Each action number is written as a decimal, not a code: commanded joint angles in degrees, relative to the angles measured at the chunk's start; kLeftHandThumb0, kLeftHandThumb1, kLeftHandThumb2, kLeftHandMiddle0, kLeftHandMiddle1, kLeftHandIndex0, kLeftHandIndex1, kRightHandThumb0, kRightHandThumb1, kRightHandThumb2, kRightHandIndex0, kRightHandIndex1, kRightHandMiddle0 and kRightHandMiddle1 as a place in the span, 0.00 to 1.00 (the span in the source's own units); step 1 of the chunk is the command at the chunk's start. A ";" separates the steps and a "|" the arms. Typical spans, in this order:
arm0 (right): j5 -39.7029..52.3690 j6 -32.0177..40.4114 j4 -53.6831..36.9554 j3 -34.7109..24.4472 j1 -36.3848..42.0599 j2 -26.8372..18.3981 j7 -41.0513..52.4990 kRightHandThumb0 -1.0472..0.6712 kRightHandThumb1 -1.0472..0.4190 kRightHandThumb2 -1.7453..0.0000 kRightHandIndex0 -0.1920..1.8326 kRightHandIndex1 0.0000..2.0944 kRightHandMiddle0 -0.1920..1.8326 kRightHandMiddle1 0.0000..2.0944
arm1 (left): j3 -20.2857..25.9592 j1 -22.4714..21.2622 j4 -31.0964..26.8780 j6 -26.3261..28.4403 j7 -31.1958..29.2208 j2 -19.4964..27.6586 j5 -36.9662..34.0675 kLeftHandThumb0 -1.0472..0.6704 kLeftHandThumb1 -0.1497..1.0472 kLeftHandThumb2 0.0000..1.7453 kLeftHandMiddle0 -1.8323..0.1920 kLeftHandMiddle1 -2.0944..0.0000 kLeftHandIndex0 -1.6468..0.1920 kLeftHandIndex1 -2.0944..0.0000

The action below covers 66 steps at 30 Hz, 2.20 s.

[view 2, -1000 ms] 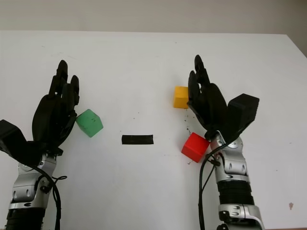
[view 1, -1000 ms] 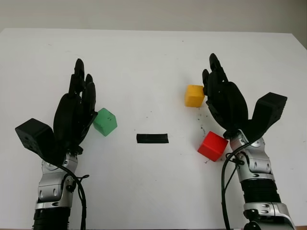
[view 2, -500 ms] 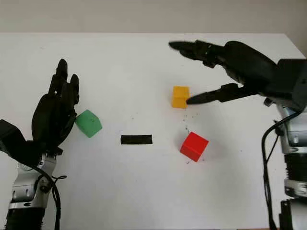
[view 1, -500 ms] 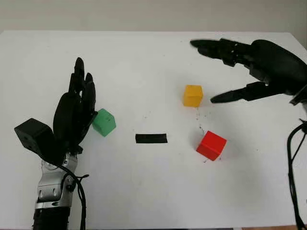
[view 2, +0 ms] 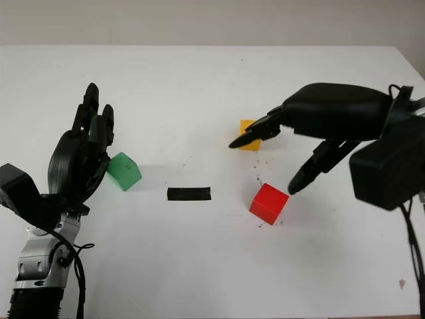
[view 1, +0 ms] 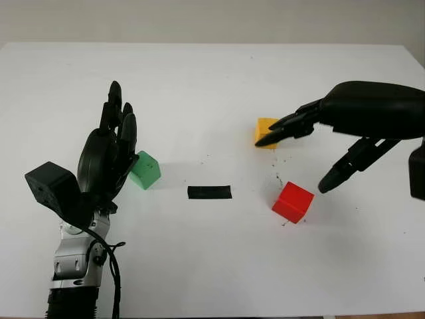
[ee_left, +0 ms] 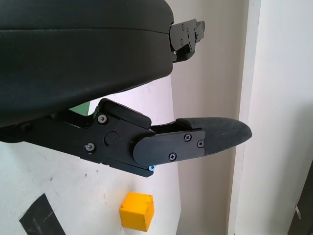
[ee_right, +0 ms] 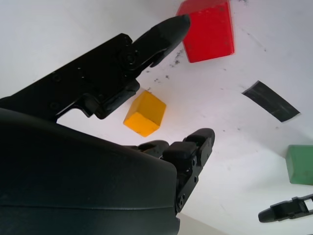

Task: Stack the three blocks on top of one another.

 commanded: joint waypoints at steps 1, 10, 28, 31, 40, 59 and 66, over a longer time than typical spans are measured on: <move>-2.22 -3.35 0.79 0.26 -0.85 -1.29 -2.38 0.22 0.24 0.97 0.18 0.00 0.36 0.02 | -0.01 -0.80 -0.94 0.41 0.10 0.01 -0.34 0.16 1.00 0.32 1.00 1.00 1.00 1.00; -8.56 -10.75 2.90 1.96 2.88 -1.86 -10.34 0.17 0.23 0.96 0.13 0.01 0.35 0.02 | 0.16 -0.86 -0.71 -0.18 -0.11 0.64 0.11 0.17 1.00 0.32 1.00 1.00 1.00 1.00; -14.44 -15.94 7.94 3.73 11.66 -1.00 -24.36 0.19 0.23 0.97 0.14 0.02 0.41 0.04 | 0.59 -0.73 -0.59 -0.34 -0.84 0.67 -0.62 0.17 1.00 0.31 1.00 1.00 1.00 1.00; -14.63 -16.11 8.33 3.93 12.33 -0.32 -25.71 0.21 0.23 0.97 0.15 0.03 0.42 0.04 | 0.58 -0.66 -0.74 -0.12 -0.78 0.73 -0.52 0.17 1.00 0.31 1.00 1.00 1.00 1.00; -18.79 -18.69 11.41 4.39 11.96 1.79 -34.16 0.28 0.22 0.97 0.20 0.04 0.50 0.07 | 0.61 -0.26 -1.19 0.23 -0.38 0.58 -0.45 0.17 1.00 0.31 1.00 1.00 1.00 1.00; -28.04 -19.42 14.66 5.40 1.77 4.64 -47.32 0.36 0.19 0.97 0.29 0.04 0.61 0.14 | 0.52 0.39 -1.92 1.10 -0.79 0.71 -0.55 0.17 1.00 0.31 1.00 1.00 1.00 1.00; -26.64 -17.43 17.01 7.53 -6.75 7.29 -46.49 0.36 0.19 0.97 0.31 0.04 0.62 0.15 | 0.29 0.44 -2.17 1.44 -0.42 0.43 -0.30 0.17 1.00 0.31 1.00 1.00 1.00 1.00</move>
